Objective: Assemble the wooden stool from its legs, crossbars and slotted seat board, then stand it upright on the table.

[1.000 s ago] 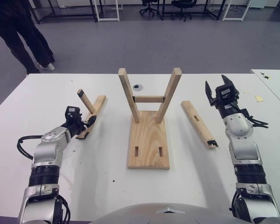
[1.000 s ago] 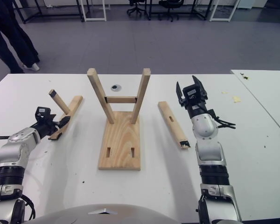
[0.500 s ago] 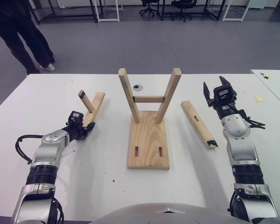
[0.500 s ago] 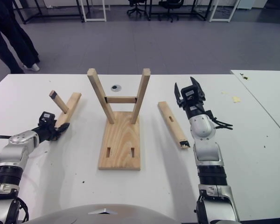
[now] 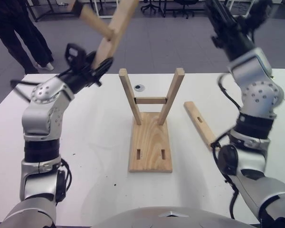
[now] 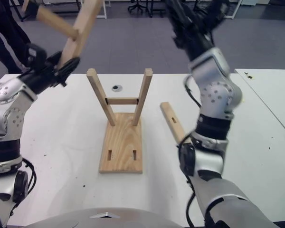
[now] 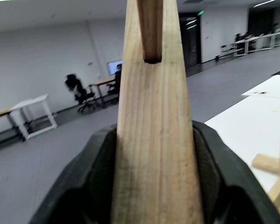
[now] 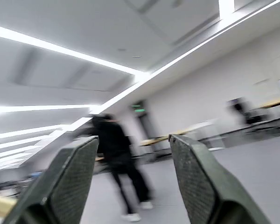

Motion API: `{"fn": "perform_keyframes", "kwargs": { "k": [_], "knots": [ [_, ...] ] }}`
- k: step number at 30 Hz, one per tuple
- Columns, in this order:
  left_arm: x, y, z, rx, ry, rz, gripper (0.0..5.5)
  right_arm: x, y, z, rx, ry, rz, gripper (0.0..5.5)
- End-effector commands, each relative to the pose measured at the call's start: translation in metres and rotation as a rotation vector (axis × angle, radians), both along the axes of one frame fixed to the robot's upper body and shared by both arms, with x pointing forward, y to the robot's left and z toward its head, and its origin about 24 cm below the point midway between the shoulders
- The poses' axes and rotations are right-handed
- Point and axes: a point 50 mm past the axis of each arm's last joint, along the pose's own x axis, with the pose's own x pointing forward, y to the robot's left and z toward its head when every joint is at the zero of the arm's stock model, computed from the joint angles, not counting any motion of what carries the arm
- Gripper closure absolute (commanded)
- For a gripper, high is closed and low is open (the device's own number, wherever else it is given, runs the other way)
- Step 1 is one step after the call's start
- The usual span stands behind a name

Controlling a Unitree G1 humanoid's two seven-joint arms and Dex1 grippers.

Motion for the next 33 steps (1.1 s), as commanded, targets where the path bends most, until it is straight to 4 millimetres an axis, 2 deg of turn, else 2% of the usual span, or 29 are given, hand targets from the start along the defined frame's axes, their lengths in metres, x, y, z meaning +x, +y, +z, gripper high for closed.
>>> {"fn": "perform_keyframes", "kwargs": {
  "k": [1, 8, 17, 20, 22, 23, 24, 26, 27, 30, 31, 33],
  "knots": [
    [-0.010, -0.031, 0.014, 0.019, -0.046, -0.124, 3.47, -0.002, 0.028, 0.003, 0.059, 0.119, 0.170, 2.68],
    [-0.016, -0.034, 0.008, 0.078, -0.035, -0.141, 3.47, -0.006, 0.019, 0.000, 0.120, 0.186, 0.168, 2.68],
    [-0.016, -0.030, 0.004, 0.161, -0.046, -0.144, 3.47, -0.013, 0.017, 0.001, 0.142, 0.246, 0.220, 4.39],
    [-0.018, -0.030, 0.003, 0.183, -0.052, -0.160, 3.47, -0.018, 0.013, 0.000, 0.144, 0.242, 0.222, 4.42],
    [-0.019, -0.032, 0.000, 0.196, -0.035, -0.161, 3.47, -0.022, 0.005, -0.001, 0.159, 0.233, 0.189, 4.42],
    [-0.021, -0.031, -0.003, 0.198, -0.013, -0.162, 3.47, -0.025, -0.005, -0.004, 0.179, 0.235, 0.150, 4.42],
    [-0.024, -0.029, -0.007, 0.199, 0.012, -0.161, 3.11, -0.033, -0.020, -0.010, 0.179, 0.240, 0.086, 4.42],
    [-0.041, -0.019, -0.019, 0.190, 0.083, -0.171, 2.79, -0.063, -0.052, -0.037, 0.182, 0.303, -0.037, 4.46],
    [-0.051, -0.015, -0.024, 0.176, 0.113, -0.171, 2.57, -0.078, -0.061, -0.050, 0.176, 0.347, -0.064, 4.46],
    [-0.087, -0.005, -0.046, 0.128, 0.221, -0.164, 1.98, -0.113, -0.073, -0.083, 0.119, 0.502, -0.074, 4.46],
    [-0.095, -0.003, -0.056, 0.131, 0.267, -0.149, 1.76, -0.118, -0.074, -0.091, 0.110, 0.552, -0.086, 4.46],
    [-0.102, 0.003, -0.085, 0.151, 0.385, -0.071, 1.74, -0.126, -0.078, -0.111, 0.091, 0.650, -0.148, 4.46]
  ]
}}
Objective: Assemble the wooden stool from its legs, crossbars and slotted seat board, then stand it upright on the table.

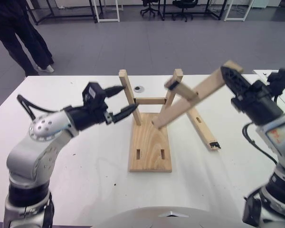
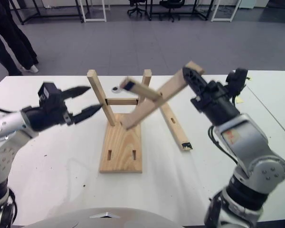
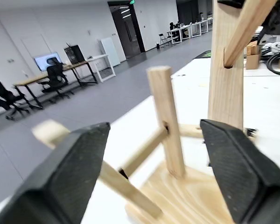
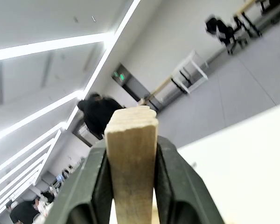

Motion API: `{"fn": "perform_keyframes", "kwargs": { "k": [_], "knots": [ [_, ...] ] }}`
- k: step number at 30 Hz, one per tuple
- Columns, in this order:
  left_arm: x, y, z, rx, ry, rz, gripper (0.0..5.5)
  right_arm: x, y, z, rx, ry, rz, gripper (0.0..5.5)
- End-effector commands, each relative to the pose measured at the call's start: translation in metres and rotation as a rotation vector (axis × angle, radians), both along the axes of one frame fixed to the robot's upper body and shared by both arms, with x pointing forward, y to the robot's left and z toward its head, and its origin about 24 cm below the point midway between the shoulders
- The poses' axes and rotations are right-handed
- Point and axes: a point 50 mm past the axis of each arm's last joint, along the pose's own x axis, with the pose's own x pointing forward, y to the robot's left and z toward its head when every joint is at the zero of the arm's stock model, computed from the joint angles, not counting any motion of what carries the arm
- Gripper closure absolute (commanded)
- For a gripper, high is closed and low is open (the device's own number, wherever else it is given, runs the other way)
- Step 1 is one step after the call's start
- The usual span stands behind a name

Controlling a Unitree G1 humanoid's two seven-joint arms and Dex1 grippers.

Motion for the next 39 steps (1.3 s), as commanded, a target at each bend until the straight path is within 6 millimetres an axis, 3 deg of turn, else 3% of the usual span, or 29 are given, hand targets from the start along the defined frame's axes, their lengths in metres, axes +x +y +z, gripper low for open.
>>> {"fn": "perform_keyframes", "kwargs": {
  "k": [1, 4, 7, 14, 19, 24, 30, 32, 36, 39],
  "knots": [
    [-0.013, 0.012, -0.049, 0.098, 0.176, 0.140, 1.74, -0.014, -0.003, -0.027, -0.071, 0.142, -0.068, 4.46],
    [-0.019, 0.027, -0.097, 0.210, 0.302, 0.269, 1.74, -0.020, 0.001, -0.046, -0.189, 0.200, -0.104, 4.46],
    [-0.024, 0.031, -0.130, 0.279, 0.368, 0.308, 1.74, -0.021, 0.003, -0.055, -0.268, 0.205, -0.142, 4.46],
    [-0.040, 0.010, -0.168, 0.308, 0.563, 0.231, 1.74, -0.019, 0.012, -0.058, -0.299, 0.165, -0.273, 4.46],
    [-0.032, -0.018, -0.160, 0.179, 0.562, 0.199, 1.74, -0.028, 0.034, -0.059, -0.443, 0.093, -0.200, 4.46],
    [-0.025, -0.032, -0.150, 0.085, 0.547, 0.197, 1.74, -0.033, 0.031, -0.074, -0.636, 0.113, -0.228, 4.46],
    [-0.021, -0.035, -0.141, 0.068, 0.527, 0.199, 1.74, -0.035, 0.029, -0.094, -0.805, 0.227, -0.262, 4.43],
    [-0.019, -0.038, -0.138, 0.061, 0.520, 0.200, 1.74, -0.034, 0.030, -0.094, -0.798, 0.271, -0.295, 4.43],
    [-0.017, -0.047, -0.142, 0.046, 0.539, 0.196, 1.74, -0.023, 0.033, -0.092, -0.604, 0.328, -0.309, 4.43],
    [-0.015, -0.049, -0.149, 0.072, 0.552, 0.202, 1.74, -0.022, 0.032, -0.092, -0.608, 0.359, -0.316, 4.43]
  ]
}}
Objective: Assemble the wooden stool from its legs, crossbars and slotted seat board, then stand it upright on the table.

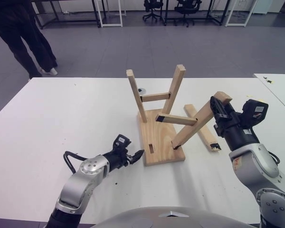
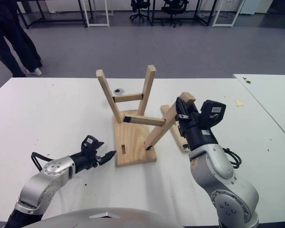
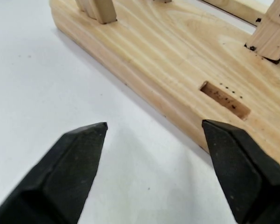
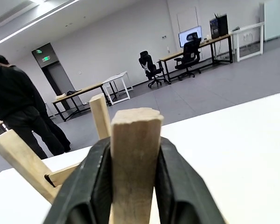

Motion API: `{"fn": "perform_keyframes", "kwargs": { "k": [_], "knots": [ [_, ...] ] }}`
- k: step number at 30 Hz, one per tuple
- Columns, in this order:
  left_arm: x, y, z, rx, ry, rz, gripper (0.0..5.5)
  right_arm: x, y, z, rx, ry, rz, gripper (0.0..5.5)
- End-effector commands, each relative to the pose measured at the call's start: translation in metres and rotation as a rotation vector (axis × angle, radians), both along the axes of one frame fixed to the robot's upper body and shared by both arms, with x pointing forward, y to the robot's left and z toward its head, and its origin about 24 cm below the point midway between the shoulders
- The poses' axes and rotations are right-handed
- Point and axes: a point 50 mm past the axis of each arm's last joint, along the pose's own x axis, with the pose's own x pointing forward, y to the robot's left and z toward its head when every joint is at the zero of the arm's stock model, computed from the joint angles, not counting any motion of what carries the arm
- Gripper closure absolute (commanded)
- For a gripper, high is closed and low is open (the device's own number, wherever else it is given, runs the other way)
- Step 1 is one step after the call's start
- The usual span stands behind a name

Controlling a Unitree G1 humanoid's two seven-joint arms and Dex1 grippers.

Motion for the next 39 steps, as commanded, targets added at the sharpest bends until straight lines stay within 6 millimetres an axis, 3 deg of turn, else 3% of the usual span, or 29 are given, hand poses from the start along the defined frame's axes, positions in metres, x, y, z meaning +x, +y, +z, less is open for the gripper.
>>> {"fn": "perform_keyframes", "kwargs": {
  "k": [1, 9, 17, 20, 24, 26, 30, 31, 37, 39],
  "knots": [
    [0.004, -0.010, -0.004, 0.006, 0.009, -0.024, 1.74, -0.002, 0.000, -0.042, -0.107, 0.297, 0.015, 4.43],
    [0.011, -0.010, -0.003, 0.014, -0.002, -0.038, 1.74, -0.016, 0.015, -0.070, -0.448, 0.359, 0.231, 4.41],
    [0.005, -0.016, 0.001, 0.008, 0.016, -0.087, 1.74, -0.017, 0.028, -0.098, -0.419, 0.455, 0.125, 4.41],
    [0.005, -0.018, 0.001, 0.009, 0.020, -0.052, 1.74, -0.021, 0.033, -0.102, -0.408, 0.373, 0.113, 4.41],
    [0.004, -0.020, 0.002, 0.010, 0.019, -0.033, 1.74, -0.031, 0.028, -0.114, -0.434, 0.388, 0.165, 4.41],
    [0.008, -0.016, 0.005, 0.019, -0.009, -0.002, 1.74, -0.024, 0.025, -0.106, -0.445, 0.330, 0.183, 4.41],
    [0.025, 0.003, 0.027, 0.019, -0.148, 0.107, 1.74, 0.002, 0.017, -0.063, -0.405, 0.088, 0.176, 4.41],
    [0.027, 0.008, 0.030, 0.024, -0.167, 0.126, 1.74, 0.005, 0.014, -0.056, -0.393, 0.054, 0.178, 4.03],
    [0.011, 0.053, 0.032, 0.122, -0.179, 0.228, 1.74, 0.016, 0.007, -0.011, -0.264, -0.142, 0.242, 3.05],
    [0.014, 0.060, 0.035, 0.135, -0.202, 0.266, 1.74, 0.017, -0.001, 0.014, -0.265, -0.231, 0.288, 2.61]
  ]
}}
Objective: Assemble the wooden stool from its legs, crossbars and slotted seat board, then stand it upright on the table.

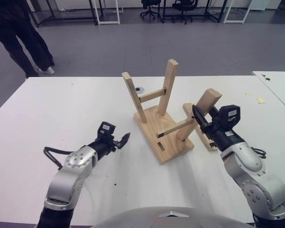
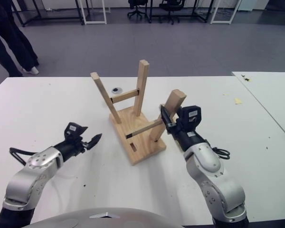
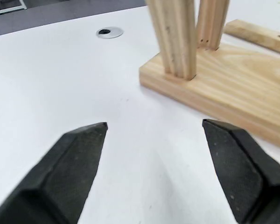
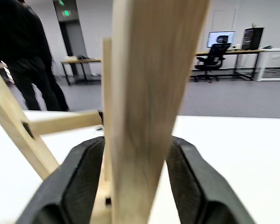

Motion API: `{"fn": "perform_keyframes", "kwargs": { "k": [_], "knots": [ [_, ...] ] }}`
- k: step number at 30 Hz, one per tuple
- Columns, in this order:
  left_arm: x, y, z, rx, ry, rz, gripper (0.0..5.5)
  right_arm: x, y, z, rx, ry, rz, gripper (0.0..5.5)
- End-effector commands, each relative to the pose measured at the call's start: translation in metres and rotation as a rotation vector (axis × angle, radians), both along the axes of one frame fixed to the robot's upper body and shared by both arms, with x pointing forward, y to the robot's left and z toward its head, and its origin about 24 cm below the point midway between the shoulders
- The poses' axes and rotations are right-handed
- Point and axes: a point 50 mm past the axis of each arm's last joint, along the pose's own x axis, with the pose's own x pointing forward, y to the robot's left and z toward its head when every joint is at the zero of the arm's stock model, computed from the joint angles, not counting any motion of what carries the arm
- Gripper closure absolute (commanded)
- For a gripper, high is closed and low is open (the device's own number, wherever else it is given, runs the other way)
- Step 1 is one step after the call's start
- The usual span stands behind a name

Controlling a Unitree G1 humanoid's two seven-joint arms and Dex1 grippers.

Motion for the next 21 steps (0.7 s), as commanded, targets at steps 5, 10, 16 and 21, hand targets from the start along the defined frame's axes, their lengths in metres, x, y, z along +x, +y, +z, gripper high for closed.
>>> {"fn": "perform_keyframes", "kwargs": {
  "k": [5, 10, 16, 21],
  "knots": [
    [0.005, 0.009, 0.005, 0.006, -0.076, 0.087, 1.74, 0.024, -0.068, 0.115, 0.117, -0.356, 0.064, 1.73],
    [0.026, 0.005, 0.013, -0.011, -0.143, 0.085, 1.74, 0.055, -0.113, 0.014, -0.053, 0.176, -0.201, 1.41],
    [0.037, -0.008, 0.019, -0.033, -0.167, 0.032, 1.74, 0.023, -0.092, -0.107, -0.116, 0.593, -0.017, 1.41],
    [0.037, -0.018, 0.017, -0.054, -0.151, -0.007, 1.74, 0.021, -0.077, -0.125, -0.144, 0.632, 0.063, 1.41]
  ]
}}
